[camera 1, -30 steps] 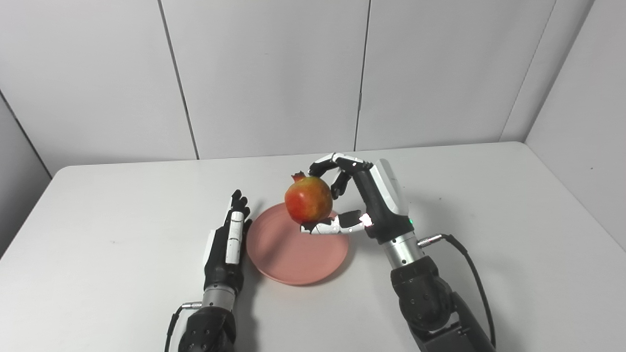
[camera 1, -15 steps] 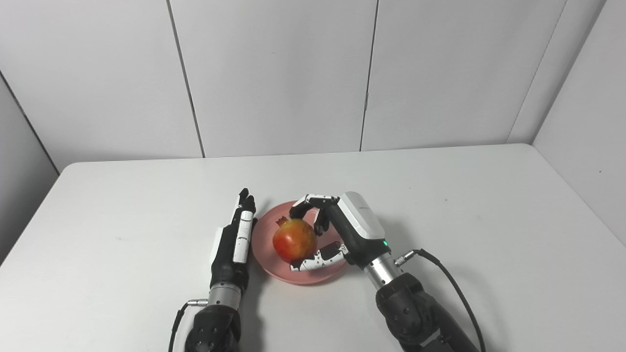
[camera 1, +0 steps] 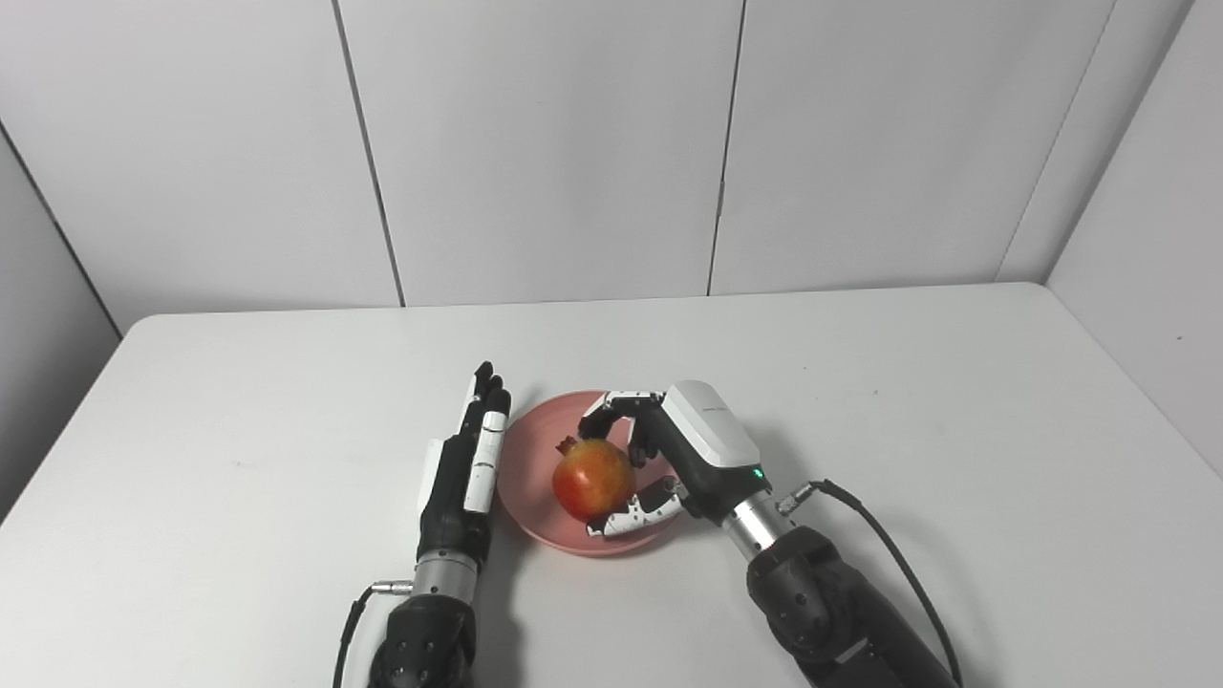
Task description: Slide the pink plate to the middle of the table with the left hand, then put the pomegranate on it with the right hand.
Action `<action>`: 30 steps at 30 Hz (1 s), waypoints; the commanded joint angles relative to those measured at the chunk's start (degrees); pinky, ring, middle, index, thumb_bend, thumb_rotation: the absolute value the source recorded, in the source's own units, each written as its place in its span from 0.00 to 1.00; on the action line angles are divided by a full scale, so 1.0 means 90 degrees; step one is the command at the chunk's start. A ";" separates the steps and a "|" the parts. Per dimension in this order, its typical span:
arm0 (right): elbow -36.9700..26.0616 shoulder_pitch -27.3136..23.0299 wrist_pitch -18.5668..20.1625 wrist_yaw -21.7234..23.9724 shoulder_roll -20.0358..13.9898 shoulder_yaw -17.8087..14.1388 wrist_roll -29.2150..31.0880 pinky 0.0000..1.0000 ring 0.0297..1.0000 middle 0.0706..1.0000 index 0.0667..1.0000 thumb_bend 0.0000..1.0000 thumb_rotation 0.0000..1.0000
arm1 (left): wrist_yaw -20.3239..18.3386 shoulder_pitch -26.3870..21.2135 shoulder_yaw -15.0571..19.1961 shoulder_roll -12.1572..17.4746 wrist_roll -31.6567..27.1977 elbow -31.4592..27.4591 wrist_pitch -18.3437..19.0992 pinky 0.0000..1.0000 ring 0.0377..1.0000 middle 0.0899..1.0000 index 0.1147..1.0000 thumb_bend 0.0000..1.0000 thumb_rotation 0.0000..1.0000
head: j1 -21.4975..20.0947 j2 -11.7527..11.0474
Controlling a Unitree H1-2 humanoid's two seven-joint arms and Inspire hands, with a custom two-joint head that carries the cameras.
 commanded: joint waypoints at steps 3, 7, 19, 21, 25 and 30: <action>-0.0026 -0.0380 -0.0293 -0.0052 -0.0087 0.0015 -0.0053 0.32 0.37 0.40 0.49 0.52 0.00 | 0.0060 -0.0134 -0.0028 -0.0032 0.0037 -0.0215 -0.0300 0.99 1.00 1.00 1.00 0.69 1.00 | 0.0032 -0.0015; -0.0017 -0.0403 -0.0325 -0.0140 -0.0125 0.0069 -0.0206 0.37 0.40 0.40 0.49 0.52 0.00 | 0.0059 -0.0143 -0.0050 -0.0009 0.0073 -0.0212 -0.0278 0.99 1.00 1.00 1.00 0.70 1.00 | 0.0031 -0.0025; -0.0650 -0.0188 0.0191 0.0372 -0.0155 0.0055 -0.0549 0.81 0.85 0.87 0.73 0.74 0.48 | 0.0029 -0.0113 -0.0086 0.0074 0.0141 -0.0300 -0.0225 0.99 1.00 1.00 1.00 0.68 1.00 | 0.0065 -0.0041; -0.0769 -0.0124 0.0196 0.0443 -0.0170 0.0045 -0.0533 0.92 0.94 0.94 0.82 0.77 0.61 | 0.0007 -0.0096 -0.0085 0.0095 0.0141 -0.0359 -0.0148 0.99 1.00 1.00 1.00 0.70 1.00 | 0.0071 -0.0051; -0.0998 0.0022 0.0116 0.0458 -0.0162 -0.0018 -0.0446 1.00 1.00 1.00 0.93 0.77 0.74 | 0.0017 -0.0052 -0.0086 0.0138 0.0176 -0.0437 -0.0100 0.99 1.00 1.00 1.00 0.71 1.00 | 0.0114 -0.0081; -0.1350 0.0255 0.0045 0.0350 -0.0114 -0.0172 -0.0298 1.00 1.00 1.00 0.99 0.77 0.78 | -0.0031 -0.0034 -0.0054 0.0189 0.0087 -0.0486 -0.0111 0.99 1.00 1.00 1.00 0.72 1.00 | 0.0206 -0.0018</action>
